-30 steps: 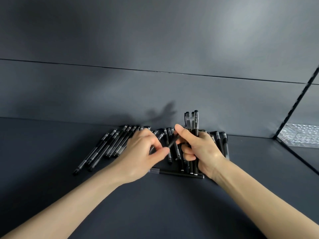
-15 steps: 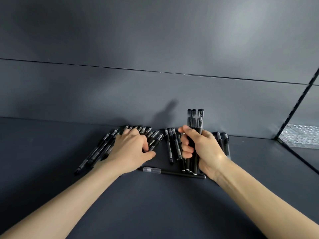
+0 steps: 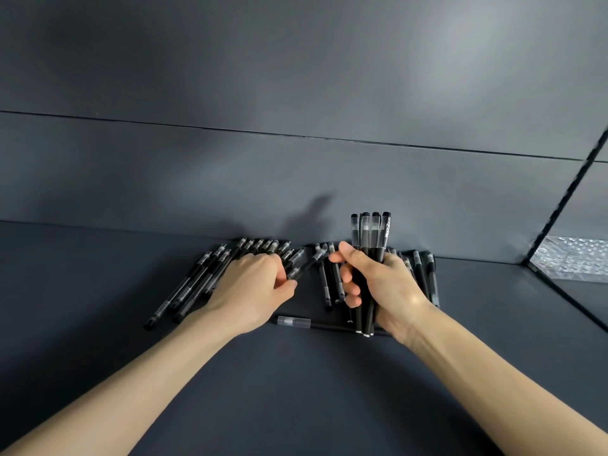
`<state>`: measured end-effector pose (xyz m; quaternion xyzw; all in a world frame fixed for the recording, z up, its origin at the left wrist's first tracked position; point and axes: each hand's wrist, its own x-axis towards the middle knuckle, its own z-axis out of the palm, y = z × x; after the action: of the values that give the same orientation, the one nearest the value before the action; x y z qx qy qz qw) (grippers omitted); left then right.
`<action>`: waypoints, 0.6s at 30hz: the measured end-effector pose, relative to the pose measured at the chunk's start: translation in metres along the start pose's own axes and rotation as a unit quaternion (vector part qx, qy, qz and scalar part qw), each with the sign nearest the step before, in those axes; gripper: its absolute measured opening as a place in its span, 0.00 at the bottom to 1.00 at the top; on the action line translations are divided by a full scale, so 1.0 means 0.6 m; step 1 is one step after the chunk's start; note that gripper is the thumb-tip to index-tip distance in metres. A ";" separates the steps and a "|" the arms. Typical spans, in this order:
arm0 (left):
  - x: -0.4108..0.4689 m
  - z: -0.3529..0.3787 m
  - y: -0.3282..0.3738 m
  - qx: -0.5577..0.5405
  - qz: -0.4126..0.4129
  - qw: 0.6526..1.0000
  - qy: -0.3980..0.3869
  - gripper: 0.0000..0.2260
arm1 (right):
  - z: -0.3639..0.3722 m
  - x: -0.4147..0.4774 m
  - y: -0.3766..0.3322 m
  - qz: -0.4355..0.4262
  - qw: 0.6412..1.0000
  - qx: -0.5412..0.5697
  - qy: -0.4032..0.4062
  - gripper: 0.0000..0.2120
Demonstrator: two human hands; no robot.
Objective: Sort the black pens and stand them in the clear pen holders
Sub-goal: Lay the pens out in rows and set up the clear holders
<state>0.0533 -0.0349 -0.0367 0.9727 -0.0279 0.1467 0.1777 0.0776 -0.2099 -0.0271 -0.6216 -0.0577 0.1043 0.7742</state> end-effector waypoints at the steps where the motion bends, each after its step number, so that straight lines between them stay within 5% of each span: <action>1: 0.000 0.002 -0.003 0.025 0.012 1.000 0.002 0.09 | 0.000 0.000 0.000 0.001 1.000 0.000 -0.001 0.11; 9: 0.015 -0.001 -0.023 0.047 -0.005 0.999 0.018 0.11 | 0.001 -0.001 0.000 -0.001 1.000 0.003 -0.006 0.10; 18: 0.022 0.002 -0.030 0.129 -0.040 0.989 -0.057 0.15 | 0.001 -0.001 0.000 -0.007 1.000 0.004 -0.008 0.10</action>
<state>0.0678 -0.0184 -0.0399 0.9946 0.0202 0.0858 0.0549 0.0770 -0.2092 -0.0272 -0.6170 -0.0680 0.1038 0.7771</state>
